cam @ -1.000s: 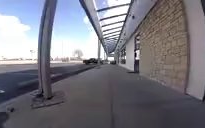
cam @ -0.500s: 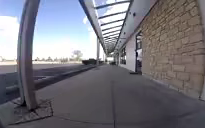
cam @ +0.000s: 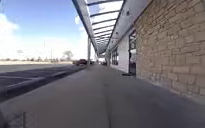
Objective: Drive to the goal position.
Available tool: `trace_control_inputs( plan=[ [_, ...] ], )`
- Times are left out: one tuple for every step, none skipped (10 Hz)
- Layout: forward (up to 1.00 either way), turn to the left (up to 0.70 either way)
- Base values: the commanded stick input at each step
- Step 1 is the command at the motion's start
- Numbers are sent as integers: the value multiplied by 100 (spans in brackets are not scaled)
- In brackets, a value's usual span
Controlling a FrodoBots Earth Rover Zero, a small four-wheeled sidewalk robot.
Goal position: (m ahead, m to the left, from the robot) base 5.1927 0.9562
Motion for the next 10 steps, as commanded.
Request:
trace_control_inputs(
  plan=[
    [85,-4],
    [85,0],
    [85,0],
    [85,0],
    [85,0],
    [85,0],
    [85,0],
    [85,0],
    [85,0],
    [85,0]
  ],
)
